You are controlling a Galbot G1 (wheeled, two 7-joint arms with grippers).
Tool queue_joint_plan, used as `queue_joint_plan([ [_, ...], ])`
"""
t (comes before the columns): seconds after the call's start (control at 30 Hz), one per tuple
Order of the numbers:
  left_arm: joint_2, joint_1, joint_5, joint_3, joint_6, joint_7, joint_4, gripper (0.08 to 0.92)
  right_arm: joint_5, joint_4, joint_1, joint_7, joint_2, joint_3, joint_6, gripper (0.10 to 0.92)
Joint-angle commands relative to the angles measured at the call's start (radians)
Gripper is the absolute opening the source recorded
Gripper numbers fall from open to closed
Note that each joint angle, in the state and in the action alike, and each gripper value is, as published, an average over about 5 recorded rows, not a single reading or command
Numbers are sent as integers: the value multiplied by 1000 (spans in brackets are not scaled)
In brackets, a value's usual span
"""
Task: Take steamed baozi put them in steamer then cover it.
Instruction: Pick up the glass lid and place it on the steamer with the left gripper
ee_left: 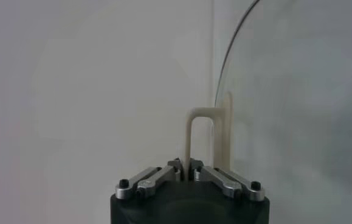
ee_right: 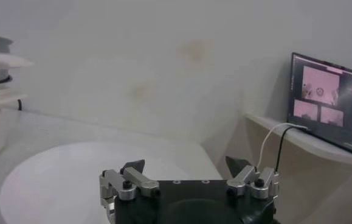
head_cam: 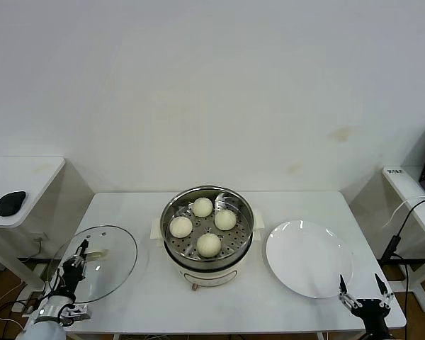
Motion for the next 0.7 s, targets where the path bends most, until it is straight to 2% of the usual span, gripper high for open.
queue_joint_plan([
  [0.03, 48, 204, -102, -139, 105, 133, -340, 149, -28, 5, -3, -4, -6, -11, 11, 823],
  [0.2, 86, 259, -194, -194, 170, 223, -471, 149, -52, 15, -6, -7, -7, -24, 18, 823],
  [0.3, 111, 266, -233, -175, 224, 261, -565, 149, -63, 21, -7, -7, -4, -35, 21, 823],
  [0.47, 164, 215, -245, -63, 322, 281, -673, 149, -109, 24, -8, -2, 6, -53, 33, 823],
  [0.7, 241, 64, -228, 149, 411, 292, -662, 149, -161, 19, -8, 9, 26, -78, 51, 823],
])
